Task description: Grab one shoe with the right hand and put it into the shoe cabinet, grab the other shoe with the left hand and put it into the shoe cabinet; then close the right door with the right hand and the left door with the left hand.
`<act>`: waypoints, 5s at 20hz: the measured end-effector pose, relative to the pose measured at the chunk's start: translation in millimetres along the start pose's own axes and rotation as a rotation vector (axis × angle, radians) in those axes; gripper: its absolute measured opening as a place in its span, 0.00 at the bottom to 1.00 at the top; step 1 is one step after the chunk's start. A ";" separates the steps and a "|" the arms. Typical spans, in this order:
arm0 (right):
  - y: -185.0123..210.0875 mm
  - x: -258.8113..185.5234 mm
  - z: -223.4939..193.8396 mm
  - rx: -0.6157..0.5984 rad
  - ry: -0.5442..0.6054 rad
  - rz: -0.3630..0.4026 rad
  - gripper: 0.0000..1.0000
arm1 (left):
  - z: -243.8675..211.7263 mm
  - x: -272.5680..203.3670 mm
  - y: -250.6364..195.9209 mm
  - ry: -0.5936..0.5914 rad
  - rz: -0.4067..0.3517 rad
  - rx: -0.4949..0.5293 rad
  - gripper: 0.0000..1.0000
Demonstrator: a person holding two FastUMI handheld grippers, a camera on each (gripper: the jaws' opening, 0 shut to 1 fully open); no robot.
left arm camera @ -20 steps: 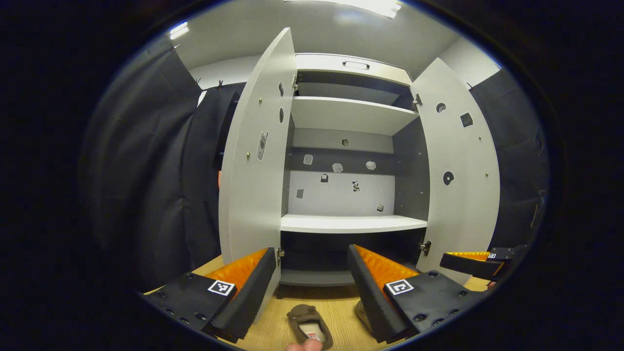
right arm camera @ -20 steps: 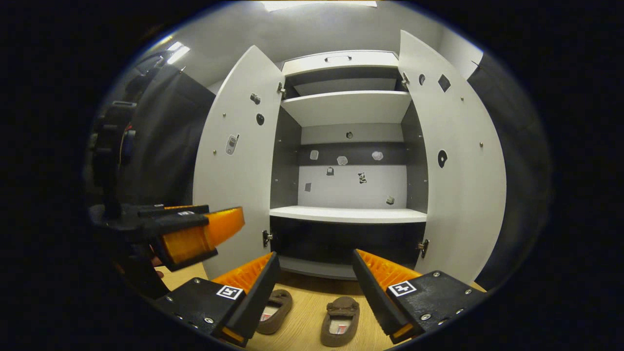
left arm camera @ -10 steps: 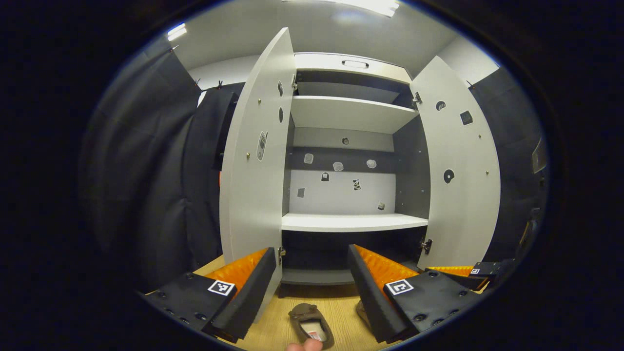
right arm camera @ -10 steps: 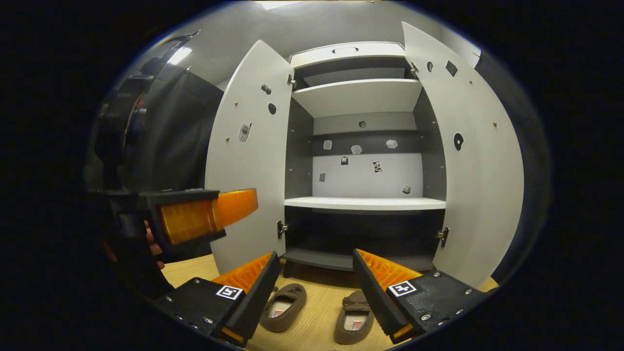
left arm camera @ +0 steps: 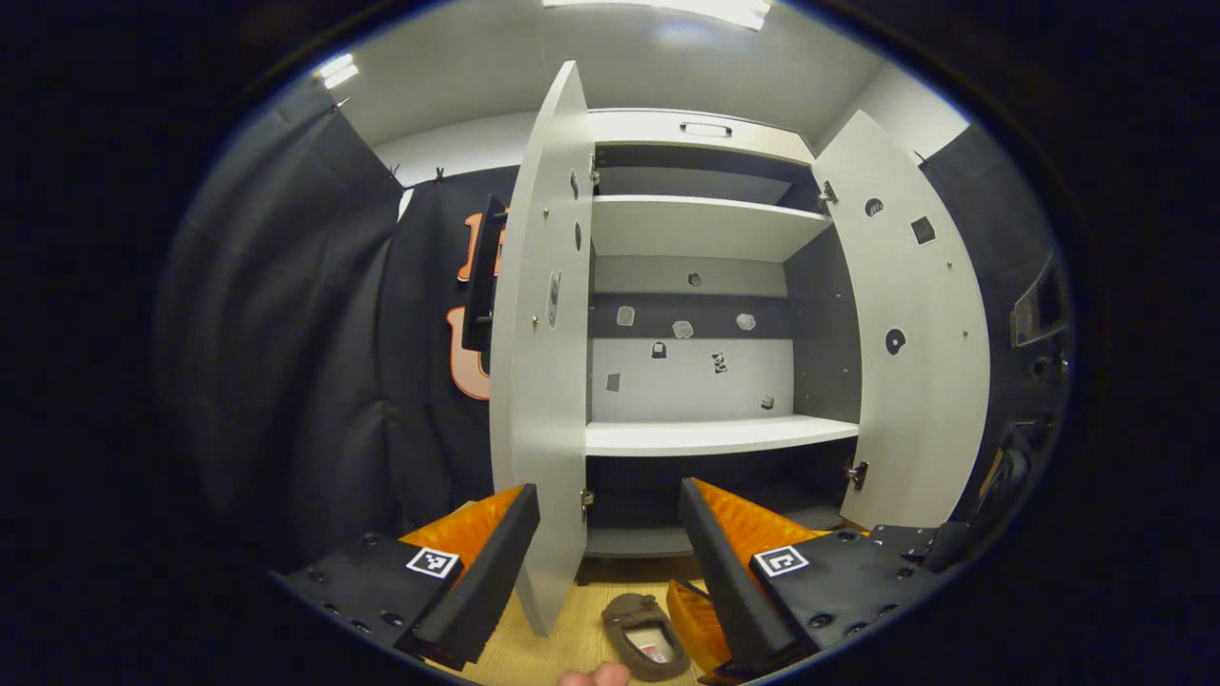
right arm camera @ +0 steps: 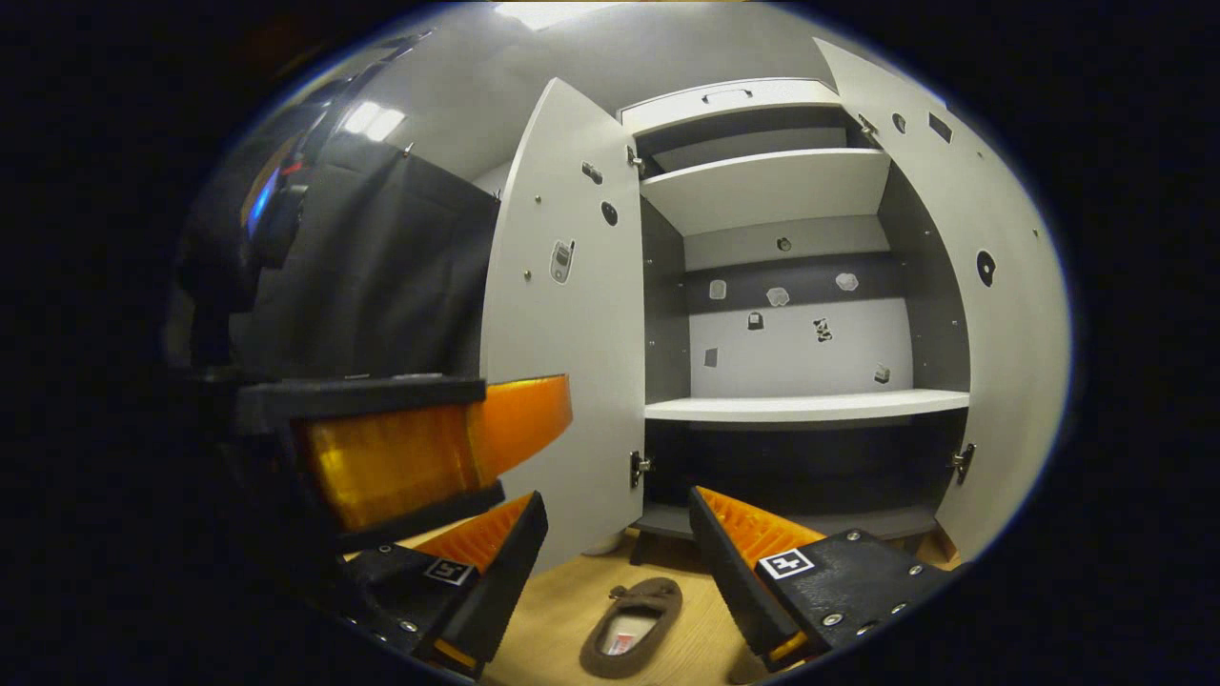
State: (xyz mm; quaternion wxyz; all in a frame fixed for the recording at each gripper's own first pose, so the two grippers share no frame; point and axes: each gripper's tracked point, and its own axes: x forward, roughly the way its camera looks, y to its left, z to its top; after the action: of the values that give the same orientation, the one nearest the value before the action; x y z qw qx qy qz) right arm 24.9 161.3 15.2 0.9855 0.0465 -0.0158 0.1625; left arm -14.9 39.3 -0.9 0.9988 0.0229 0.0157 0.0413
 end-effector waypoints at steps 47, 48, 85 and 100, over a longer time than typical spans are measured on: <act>-242.6 -64.7 -257.5 -0.030 0.721 -0.418 0.92 | -4.4 -23.8 35.5 -0.016 0.141 -0.052 0.96; -244.0 -57.3 -261.1 -0.007 0.712 -0.418 0.90 | -4.2 -24.8 38.2 -0.015 0.150 -0.051 0.96; -347.5 196.6 136.1 -0.099 0.235 -0.591 0.08 | -24.5 -23.7 12.8 0.016 0.017 -0.075 0.94; -423.5 215.3 60.5 0.001 0.520 -0.616 0.74 | -55.5 -14.7 16.0 0.097 0.035 -0.038 0.97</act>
State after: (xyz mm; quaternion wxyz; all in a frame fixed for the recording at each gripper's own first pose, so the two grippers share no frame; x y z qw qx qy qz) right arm 364.0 -175.2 48.8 0.9592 0.0070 0.2488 -0.1341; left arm -32.6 56.5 -55.1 0.9962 0.0023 0.0628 0.0599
